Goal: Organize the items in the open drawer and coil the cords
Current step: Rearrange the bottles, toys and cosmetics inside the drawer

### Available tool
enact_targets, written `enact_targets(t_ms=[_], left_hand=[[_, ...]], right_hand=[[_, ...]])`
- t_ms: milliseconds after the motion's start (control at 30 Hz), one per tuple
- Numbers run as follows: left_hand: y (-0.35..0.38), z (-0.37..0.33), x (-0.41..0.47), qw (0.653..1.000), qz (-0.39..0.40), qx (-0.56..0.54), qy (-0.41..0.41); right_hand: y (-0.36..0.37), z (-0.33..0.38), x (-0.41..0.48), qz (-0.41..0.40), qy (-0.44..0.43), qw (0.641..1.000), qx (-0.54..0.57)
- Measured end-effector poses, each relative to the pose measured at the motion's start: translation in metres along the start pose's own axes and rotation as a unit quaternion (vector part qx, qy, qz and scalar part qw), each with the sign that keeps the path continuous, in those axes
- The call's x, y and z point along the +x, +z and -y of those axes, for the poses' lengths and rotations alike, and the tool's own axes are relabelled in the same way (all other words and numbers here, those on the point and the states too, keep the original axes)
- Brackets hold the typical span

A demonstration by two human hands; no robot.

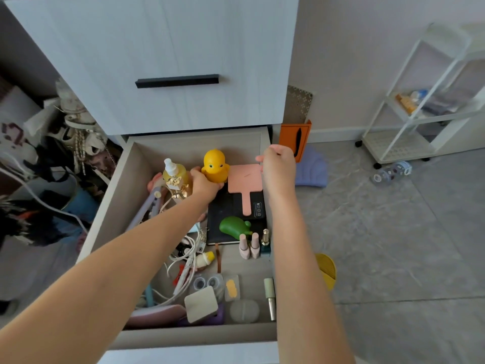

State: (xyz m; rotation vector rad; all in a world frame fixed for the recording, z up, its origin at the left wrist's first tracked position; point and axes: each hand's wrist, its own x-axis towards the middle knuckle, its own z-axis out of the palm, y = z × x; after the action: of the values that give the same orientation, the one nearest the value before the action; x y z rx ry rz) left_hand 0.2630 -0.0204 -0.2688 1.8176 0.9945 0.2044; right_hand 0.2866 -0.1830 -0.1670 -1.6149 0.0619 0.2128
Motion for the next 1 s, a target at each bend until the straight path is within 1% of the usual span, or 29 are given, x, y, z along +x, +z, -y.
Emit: enact_targets(t_ms=[100,133,167,233,267,333,400,433,467,533,567,633,667,733,800,867,900,933,967,1000], left_hand=[[0.003,-0.001,-0.002,1.0,0.0,0.014,0.008],[0.003,-0.003,-0.007,1.0,-0.004,0.02,0.0],[0.003,-0.006,-0.014,1.0,-0.007,0.025,-0.003],[-0.002,-0.012,-0.038,0.999,0.004,0.036,0.012],[-0.007,-0.013,-0.05,0.999,0.016,0.037,0.028],[-0.025,-0.013,-0.078,0.993,0.056,0.047,0.088],[-0.053,-0.007,-0.1,0.984,0.124,0.025,0.124],[-0.071,0.002,-0.108,0.976,0.165,0.034,0.141],[-0.086,0.009,-0.113,0.963,0.202,0.074,0.164],[-0.11,0.026,-0.112,0.919,0.26,0.221,0.198],[-0.12,0.036,-0.111,0.895,0.278,0.282,0.204],[-0.131,0.047,-0.111,0.861,0.306,0.346,0.215],[-0.136,0.055,-0.112,0.849,0.317,0.359,0.222],[-0.136,0.062,-0.11,0.832,0.319,0.369,0.265],[-0.132,0.063,-0.108,0.815,0.314,0.377,0.31],[-0.129,0.064,-0.108,0.791,0.312,0.408,0.331],[-0.129,0.065,-0.108,0.772,0.314,0.44,0.334],[-0.129,0.066,-0.109,0.75,0.316,0.479,0.329],[-0.129,0.066,-0.109,0.736,0.319,0.508,0.315],[-0.131,0.066,-0.108,0.731,0.321,0.524,0.296]], right_hand=[[-0.001,0.0,-0.003,0.002,-0.01,0.999,-0.043],[-0.001,0.0,-0.004,-0.002,-0.029,0.996,-0.08],[-0.002,0.001,-0.007,-0.008,-0.06,0.988,-0.141],[-0.001,0.003,-0.013,-0.016,-0.135,0.955,-0.263],[0.0,0.004,-0.016,-0.013,-0.167,0.939,-0.3],[0.003,0.008,-0.021,0.001,-0.203,0.918,-0.339],[0.007,0.01,-0.025,0.017,-0.235,0.905,-0.354],[0.013,0.01,-0.03,0.03,-0.257,0.899,-0.354],[0.017,0.01,-0.033,0.045,-0.282,0.893,-0.349],[0.025,0.01,-0.042,0.084,-0.315,0.883,-0.338],[0.031,0.009,-0.047,0.11,-0.327,0.874,-0.344],[0.041,0.01,-0.056,0.164,-0.348,0.846,-0.37],[0.048,0.005,-0.064,0.198,-0.346,0.835,-0.38],[0.057,-0.002,-0.076,0.273,-0.322,0.819,-0.389],[0.06,-0.012,-0.085,0.337,-0.281,0.813,-0.383],[0.058,-0.022,-0.092,0.384,-0.225,0.799,-0.405],[0.055,-0.029,-0.094,0.402,-0.192,0.781,-0.439],[0.051,-0.036,-0.096,0.417,-0.16,0.752,-0.485],[0.048,-0.044,-0.097,0.432,-0.133,0.711,-0.539],[0.048,-0.052,-0.099,0.447,-0.115,0.662,-0.59]])
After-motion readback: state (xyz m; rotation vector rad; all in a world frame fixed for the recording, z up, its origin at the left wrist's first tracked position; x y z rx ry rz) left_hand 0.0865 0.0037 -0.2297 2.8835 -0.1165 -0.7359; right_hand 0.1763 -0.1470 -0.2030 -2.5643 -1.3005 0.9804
